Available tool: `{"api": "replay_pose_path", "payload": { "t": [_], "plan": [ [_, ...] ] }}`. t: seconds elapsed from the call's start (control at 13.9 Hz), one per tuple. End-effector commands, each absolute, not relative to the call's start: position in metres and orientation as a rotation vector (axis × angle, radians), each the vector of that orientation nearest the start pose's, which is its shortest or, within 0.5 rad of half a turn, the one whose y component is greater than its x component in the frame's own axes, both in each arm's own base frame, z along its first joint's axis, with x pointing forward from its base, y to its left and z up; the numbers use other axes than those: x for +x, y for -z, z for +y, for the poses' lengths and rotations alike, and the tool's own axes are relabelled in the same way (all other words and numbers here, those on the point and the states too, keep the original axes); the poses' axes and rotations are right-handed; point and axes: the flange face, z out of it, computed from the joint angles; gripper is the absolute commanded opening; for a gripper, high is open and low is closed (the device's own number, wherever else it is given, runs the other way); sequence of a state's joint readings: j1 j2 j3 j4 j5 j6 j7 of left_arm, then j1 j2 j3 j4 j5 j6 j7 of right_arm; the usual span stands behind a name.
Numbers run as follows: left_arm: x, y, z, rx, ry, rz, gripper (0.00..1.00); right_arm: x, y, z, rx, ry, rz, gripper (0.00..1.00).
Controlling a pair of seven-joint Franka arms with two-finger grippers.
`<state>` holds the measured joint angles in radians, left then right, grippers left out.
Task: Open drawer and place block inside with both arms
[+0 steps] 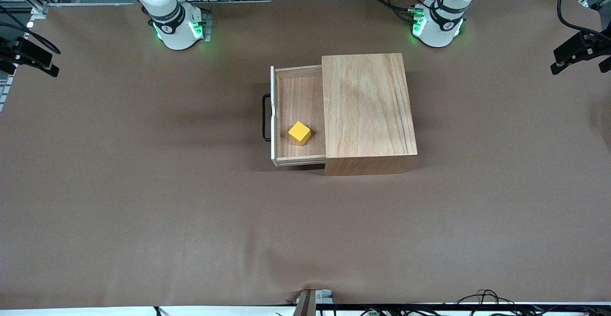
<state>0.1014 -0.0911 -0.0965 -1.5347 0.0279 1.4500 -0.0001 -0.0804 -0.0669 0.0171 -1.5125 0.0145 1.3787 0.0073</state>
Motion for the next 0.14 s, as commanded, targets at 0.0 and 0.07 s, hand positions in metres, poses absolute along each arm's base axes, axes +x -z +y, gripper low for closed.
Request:
{"api": "replay_pose_path", "payload": {
  "t": [0.0, 0.07],
  "plan": [
    [0.5099, -0.6869, -0.0003, -3.127, 0.023, 0.015, 1.0, 0.5121, -0.6752, -0.027, -3.124, -0.098, 0.124, 1.0],
    [0.5097, -0.6867, -0.0011, -3.127, 0.021, 0.02, 1.0, 0.5119, -0.6751, -0.0262, -3.124, -0.1, 0.121, 1.0]
  ]
}}
